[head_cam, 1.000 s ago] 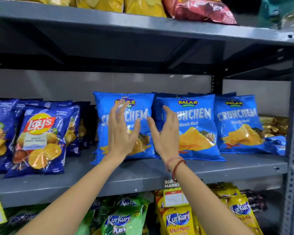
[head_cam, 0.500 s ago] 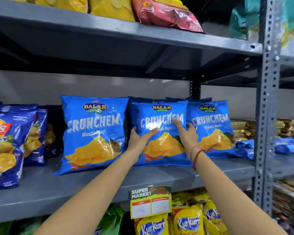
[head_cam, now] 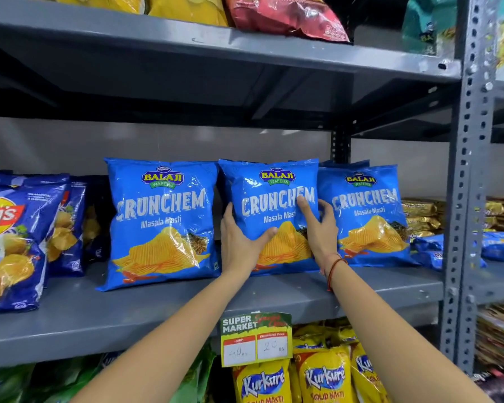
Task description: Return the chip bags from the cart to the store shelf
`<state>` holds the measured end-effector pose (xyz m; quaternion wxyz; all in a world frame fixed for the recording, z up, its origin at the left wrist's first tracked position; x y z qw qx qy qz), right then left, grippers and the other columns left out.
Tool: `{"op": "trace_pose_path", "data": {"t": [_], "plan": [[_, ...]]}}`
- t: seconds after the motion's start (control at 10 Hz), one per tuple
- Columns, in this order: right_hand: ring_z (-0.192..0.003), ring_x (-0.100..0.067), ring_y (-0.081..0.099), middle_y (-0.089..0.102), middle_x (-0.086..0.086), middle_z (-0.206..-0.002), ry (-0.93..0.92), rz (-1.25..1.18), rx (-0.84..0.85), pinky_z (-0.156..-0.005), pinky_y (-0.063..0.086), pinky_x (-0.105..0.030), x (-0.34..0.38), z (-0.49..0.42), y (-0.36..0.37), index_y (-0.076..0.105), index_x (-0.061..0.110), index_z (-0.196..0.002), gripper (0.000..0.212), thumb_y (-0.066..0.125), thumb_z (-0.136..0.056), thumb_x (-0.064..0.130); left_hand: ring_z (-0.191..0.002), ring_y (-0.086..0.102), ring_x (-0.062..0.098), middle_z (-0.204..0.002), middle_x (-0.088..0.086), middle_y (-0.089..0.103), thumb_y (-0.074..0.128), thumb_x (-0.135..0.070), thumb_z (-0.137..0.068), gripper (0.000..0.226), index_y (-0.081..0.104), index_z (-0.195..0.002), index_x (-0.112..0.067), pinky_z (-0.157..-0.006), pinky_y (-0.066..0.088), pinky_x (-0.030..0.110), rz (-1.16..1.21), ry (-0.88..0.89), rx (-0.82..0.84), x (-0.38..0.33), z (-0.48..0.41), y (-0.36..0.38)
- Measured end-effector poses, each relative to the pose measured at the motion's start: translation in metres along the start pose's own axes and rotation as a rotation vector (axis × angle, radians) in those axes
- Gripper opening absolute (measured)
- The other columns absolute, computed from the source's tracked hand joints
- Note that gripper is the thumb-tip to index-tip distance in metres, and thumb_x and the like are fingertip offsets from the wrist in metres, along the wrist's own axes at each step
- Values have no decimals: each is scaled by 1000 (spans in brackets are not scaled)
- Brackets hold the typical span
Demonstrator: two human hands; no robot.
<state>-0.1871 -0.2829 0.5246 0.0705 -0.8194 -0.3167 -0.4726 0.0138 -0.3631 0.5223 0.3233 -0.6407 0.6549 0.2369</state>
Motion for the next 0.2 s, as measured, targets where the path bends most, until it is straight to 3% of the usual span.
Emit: {"op": "trace_pose_path", "data": {"t": [0.1, 0.2], "plan": [[-105, -16, 54, 58, -2, -112, -84, -12, -89, -86, 43, -24, 28, 9, -21, 48, 13, -131, 58, 63, -85, 45, -137, 28, 20, -148, 5, 26, 71, -40, -73, 93, 13, -144, -23, -108, 34, 40, -124, 197, -58, -23, 7, -12], [-97, -12, 55, 60, 6, -100, -186, -103, -151, -78, 43, -15, 69, 19, -47, 56, 15, -118, 41, 65, -86, 40, -143, 13, 17, -157, 3, 14, 56, -47, -82, 85, 8, -146, -19, -113, 18, 35, -363, 395, -66, -47, 9, -22]]}}
Point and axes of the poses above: each hand's wrist, its own z-axis away from the middle knuckle, its own y-axis out of the palm, x = y × z, the point moved 10 cm from there along -z, towards the middle knuckle
